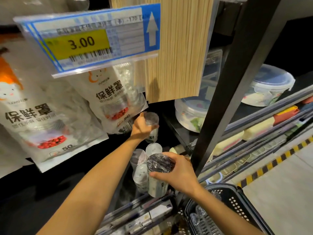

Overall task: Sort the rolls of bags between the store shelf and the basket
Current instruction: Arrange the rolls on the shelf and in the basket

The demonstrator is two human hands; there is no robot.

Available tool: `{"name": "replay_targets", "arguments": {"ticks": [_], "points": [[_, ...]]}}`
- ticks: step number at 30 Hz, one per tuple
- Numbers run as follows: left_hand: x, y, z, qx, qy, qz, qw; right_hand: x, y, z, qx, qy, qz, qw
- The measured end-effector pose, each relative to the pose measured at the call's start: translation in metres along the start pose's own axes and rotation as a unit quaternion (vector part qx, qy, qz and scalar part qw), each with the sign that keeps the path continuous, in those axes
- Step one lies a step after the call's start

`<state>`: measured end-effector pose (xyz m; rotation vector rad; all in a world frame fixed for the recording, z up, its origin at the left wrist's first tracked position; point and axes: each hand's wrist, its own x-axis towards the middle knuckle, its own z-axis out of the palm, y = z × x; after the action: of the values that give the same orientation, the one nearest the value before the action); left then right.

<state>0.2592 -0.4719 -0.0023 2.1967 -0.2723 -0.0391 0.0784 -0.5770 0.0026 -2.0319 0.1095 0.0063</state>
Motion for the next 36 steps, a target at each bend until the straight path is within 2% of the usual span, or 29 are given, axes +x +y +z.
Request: {"name": "replay_targets", "arguments": {"ticks": [8,15,25,28,32,36], "points": [[-0.002,-0.048,0.036,0.084,-0.053,-0.164,0.981,-0.002,0.006,-0.003,0.003,0.004,0.03,1.0],[-0.005,-0.062,0.044,0.069,-0.02,-0.213,0.974,-0.004,0.015,0.001,-0.005,0.008,0.04,0.999],[-0.008,-0.065,0.038,0.09,-0.077,-0.194,0.974,-0.011,0.016,0.004,-0.002,0.003,0.032,0.999],[-0.019,-0.066,0.031,0.089,-0.059,-0.173,0.979,-0.014,0.015,0.005,0.003,0.002,0.022,1.0],[-0.051,-0.071,0.012,0.131,-0.056,-0.107,0.984,-0.021,0.015,0.008,-0.004,-0.004,0.001,1.0],[-0.093,-0.073,-0.015,0.163,-0.033,-0.089,0.982,-0.037,0.013,0.015,0.008,-0.019,-0.03,0.999]]}}
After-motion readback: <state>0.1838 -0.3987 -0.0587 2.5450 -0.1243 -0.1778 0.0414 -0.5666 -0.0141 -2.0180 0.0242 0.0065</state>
